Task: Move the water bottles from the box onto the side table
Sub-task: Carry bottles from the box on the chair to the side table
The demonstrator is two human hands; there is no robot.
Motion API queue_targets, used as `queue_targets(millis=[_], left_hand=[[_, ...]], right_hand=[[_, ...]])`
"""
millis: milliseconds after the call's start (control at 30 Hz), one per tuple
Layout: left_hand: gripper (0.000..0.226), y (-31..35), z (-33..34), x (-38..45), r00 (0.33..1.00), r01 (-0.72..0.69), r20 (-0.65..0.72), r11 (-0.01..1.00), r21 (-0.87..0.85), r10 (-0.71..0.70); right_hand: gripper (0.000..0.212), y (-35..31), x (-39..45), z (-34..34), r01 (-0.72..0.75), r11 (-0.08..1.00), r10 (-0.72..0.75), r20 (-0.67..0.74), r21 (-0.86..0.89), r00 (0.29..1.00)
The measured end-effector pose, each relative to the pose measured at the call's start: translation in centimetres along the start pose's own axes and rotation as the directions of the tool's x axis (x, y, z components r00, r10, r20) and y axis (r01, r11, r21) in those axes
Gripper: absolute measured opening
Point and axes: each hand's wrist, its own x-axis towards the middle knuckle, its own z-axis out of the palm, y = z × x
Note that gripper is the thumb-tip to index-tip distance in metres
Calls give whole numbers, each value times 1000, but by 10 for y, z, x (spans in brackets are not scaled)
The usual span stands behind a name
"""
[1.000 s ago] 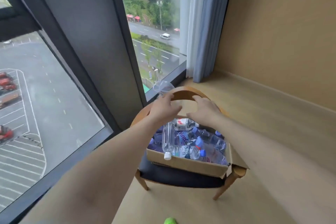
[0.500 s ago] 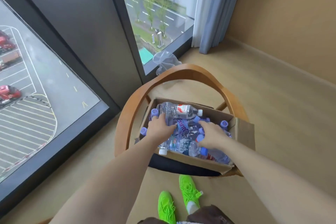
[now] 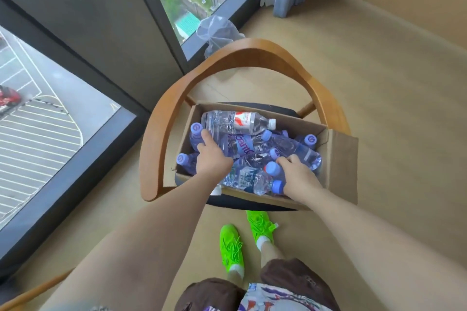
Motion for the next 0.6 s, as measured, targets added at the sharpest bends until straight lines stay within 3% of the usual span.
queue_targets(millis=[233,433,600], left_hand=[[99,26,-16,2,999,49,29,990,-130,-46],[80,47,-49,3,992,108,89,954,-279,-86],[75,57,-100,-9,987,118,151,906,-405,-61]], right_hand=[[29,-2,5,-37,-13,992,15,-15,123,1000],[38,-21,4,-79,23,967,2,-97,254,995],[40,-53,4,-118,153,930,-74,-236,335,969]])
